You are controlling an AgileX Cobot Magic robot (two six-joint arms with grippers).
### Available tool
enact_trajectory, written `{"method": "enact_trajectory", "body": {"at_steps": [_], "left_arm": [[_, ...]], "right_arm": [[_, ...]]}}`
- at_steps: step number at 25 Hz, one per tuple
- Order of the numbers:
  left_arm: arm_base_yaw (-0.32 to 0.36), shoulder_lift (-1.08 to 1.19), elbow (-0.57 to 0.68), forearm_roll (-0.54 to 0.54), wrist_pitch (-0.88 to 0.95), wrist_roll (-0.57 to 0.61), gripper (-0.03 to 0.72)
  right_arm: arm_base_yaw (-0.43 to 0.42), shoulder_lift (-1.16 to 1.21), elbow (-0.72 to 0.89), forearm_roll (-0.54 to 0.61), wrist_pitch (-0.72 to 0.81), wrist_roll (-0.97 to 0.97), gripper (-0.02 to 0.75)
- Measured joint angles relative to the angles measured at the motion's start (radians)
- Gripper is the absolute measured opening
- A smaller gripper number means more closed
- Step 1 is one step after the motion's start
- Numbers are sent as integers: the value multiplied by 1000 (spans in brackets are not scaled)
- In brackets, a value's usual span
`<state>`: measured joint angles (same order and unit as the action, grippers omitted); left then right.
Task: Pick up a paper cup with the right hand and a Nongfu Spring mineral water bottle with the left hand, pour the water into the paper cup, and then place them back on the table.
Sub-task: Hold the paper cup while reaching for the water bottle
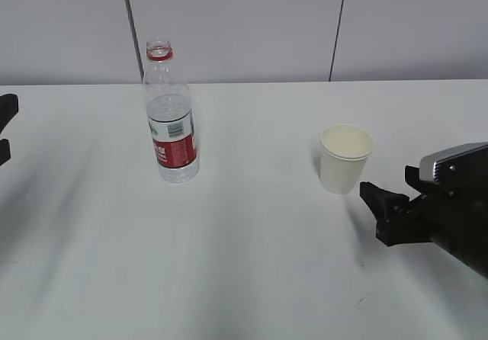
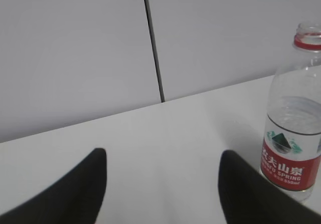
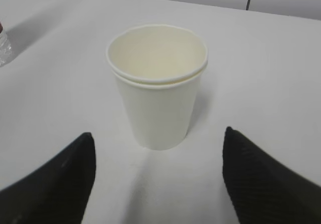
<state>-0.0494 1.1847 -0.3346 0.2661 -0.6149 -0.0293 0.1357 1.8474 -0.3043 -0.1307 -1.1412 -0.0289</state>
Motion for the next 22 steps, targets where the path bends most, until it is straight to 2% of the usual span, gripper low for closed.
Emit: {"method": "enact_trajectory", "body": {"at_steps": [17,22], "left_arm": [[0,0,0,47,0,0,439],[0,0,0,49,0,0,439]], "right_arm": [[0,189,-172,-4,0,122,594],[0,248,-245,-42,0,152,594]]}}
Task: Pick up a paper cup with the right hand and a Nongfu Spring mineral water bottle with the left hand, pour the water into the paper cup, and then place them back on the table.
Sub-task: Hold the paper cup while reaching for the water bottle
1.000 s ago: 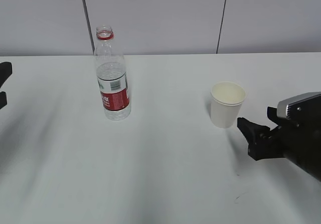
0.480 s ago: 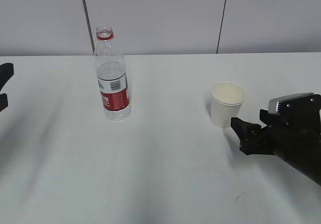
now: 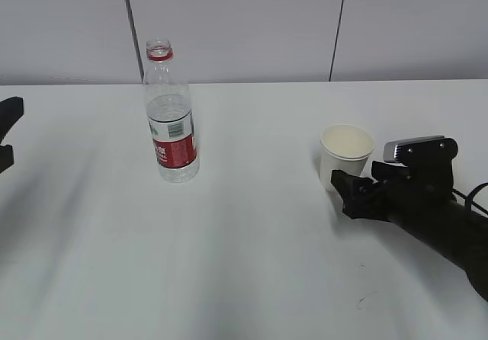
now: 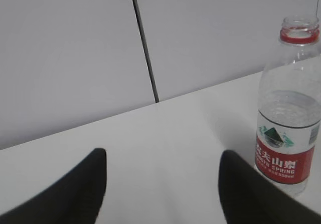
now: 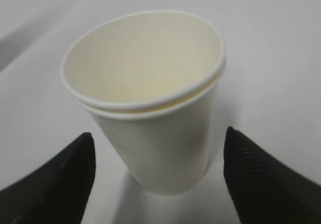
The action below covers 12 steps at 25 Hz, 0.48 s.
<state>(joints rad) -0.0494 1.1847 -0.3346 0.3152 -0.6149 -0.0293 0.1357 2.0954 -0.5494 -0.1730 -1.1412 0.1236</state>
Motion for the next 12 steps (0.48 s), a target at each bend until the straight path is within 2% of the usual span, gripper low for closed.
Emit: {"method": "enact_trajectory", "body": {"at_steps": [12], "left_arm": [[0,0,0,2,0,0,439]], "right_arm": [[0,114,-151,-48,-2,41,594]]}}
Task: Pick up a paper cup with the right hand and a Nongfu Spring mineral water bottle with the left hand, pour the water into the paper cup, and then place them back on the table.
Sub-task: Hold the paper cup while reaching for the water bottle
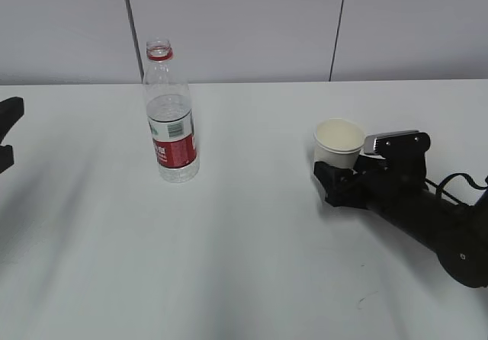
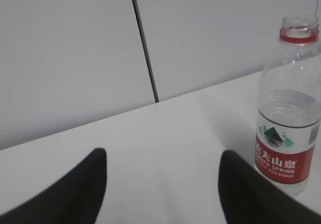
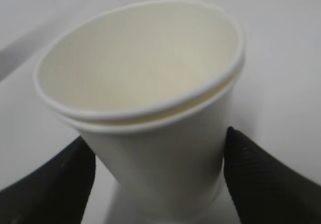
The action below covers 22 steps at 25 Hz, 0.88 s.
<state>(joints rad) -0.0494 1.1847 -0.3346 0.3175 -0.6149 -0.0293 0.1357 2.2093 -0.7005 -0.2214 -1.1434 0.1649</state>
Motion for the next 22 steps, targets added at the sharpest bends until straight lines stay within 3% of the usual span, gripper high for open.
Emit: {"method": "enact_trajectory", "body": {"at_steps": [22], "left_arm": [[0,0,0,1,0,-79,452]], "right_arm": [[0,73,-102,-6,-2,9,594]]}}
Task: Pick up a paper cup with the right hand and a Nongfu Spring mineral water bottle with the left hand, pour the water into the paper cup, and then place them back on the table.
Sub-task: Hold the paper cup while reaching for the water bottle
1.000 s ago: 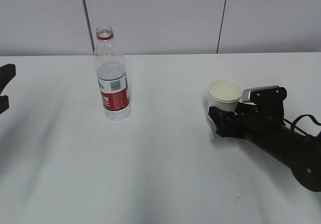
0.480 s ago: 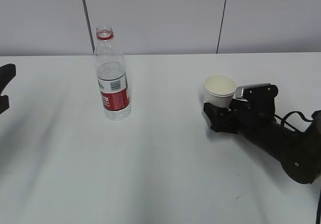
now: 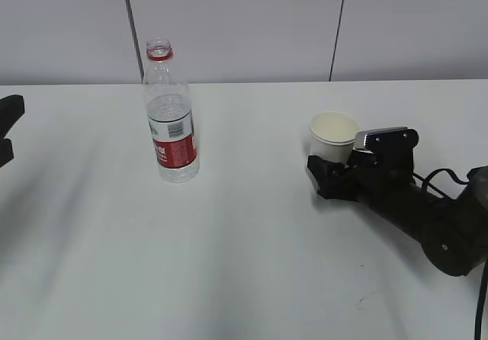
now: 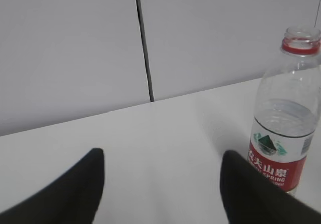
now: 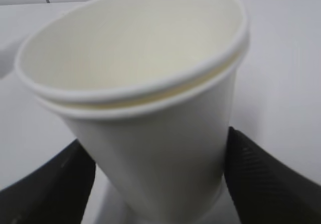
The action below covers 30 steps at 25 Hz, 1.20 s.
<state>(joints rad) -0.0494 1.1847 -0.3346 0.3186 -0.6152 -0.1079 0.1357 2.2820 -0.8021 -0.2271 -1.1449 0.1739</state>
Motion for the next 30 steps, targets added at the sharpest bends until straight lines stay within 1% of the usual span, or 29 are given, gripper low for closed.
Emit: {"method": "enact_trajectory", "body": {"at_steps": [6,11,16,19,22,25,28,30], "left_arm": [[0,0,0,0,0,-4,459],[0,0,0,10,1,-63,460],[-2,0,0,105,1,-155,460],[-27,0,0,127,1,-172,476],[-73,19,0,131,-1,-181,526],[-126,71,0,131,-10,-183,560],[-160,143,0,130,-79,-183,569],[-167,199,0,121,-164,-183,571]], "right_arm": [[0,11,-23,0,0,5,594],[0,11,-23,0,0,5,589],[0,11,-23,-8,0,5,550],[0,11,-23,-8,0,5,545],[0,11,-23,-8,0,5,542],[0,11,-23,-8,0,5,542],[0,11,-23,-8,0,5,540],[0,11,-23,-10,0,5,540]]}}
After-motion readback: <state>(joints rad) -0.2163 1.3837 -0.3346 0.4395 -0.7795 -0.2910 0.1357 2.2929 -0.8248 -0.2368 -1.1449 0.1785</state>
